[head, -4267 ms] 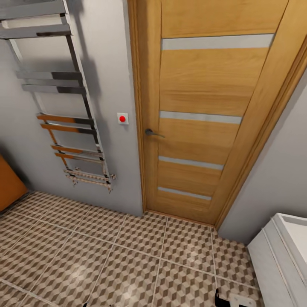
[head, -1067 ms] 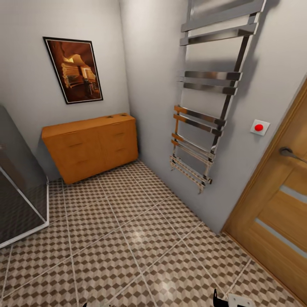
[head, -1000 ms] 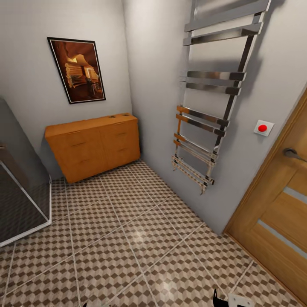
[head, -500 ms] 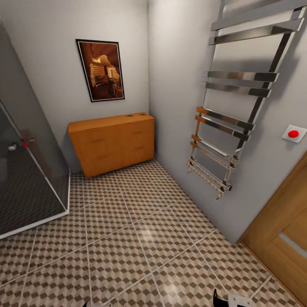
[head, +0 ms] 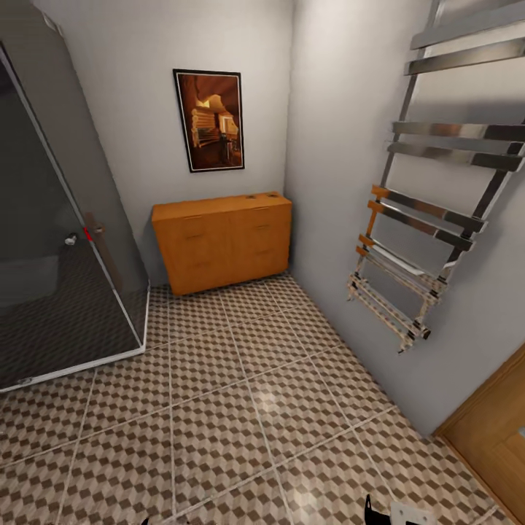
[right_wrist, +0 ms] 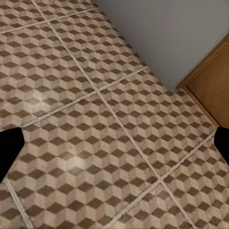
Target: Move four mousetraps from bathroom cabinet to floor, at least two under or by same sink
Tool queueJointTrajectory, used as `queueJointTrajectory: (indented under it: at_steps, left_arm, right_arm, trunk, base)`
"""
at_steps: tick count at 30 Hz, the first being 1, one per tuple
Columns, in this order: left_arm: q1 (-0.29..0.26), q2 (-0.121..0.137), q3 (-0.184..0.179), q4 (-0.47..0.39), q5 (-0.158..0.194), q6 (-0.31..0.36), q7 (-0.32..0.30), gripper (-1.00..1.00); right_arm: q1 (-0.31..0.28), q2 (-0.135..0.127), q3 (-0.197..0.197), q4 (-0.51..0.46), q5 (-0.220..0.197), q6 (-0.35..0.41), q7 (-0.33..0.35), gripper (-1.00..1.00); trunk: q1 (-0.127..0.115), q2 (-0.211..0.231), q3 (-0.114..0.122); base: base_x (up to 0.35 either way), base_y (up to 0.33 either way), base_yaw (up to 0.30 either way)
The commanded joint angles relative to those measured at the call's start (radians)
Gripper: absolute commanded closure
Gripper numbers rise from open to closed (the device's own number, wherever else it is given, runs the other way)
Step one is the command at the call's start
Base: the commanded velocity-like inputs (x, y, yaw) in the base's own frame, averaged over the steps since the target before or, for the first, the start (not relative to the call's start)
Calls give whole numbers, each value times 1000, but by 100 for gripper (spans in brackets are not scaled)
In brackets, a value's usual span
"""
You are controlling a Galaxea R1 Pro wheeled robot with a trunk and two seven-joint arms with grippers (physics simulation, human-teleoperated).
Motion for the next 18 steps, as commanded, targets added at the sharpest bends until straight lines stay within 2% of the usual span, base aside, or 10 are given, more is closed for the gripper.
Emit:
queueJointTrajectory:
  at_steps: [1,10,14,18]
  left_arm:
    - [-2,-1,-9,5,10,-6,0,-100]
    - [-2,-1,-9,4,10,-6,0,-100]
    - [-2,-1,-9,4,10,-6,0,-100]
    - [-2,-1,-9,4,10,-6,0,-100]
  right_arm:
    - [-1,0,8,0,-8,-3,-2,-100]
    - [-1,0,8,0,-8,-2,-2,-100]
    - [-1,0,8,0,-8,-2,-2,-100]
    - [-1,0,8,0,-8,-2,-1,-100]
  trunk:
    - [1,-2,-2]
    - [1,-2,-2]
    - [1,-2,-2]
    - [1,-2,-2]
  base:
    - [0,0,254]
    - [66,0,254]
    - [197,0,223]
    - [282,0,103]
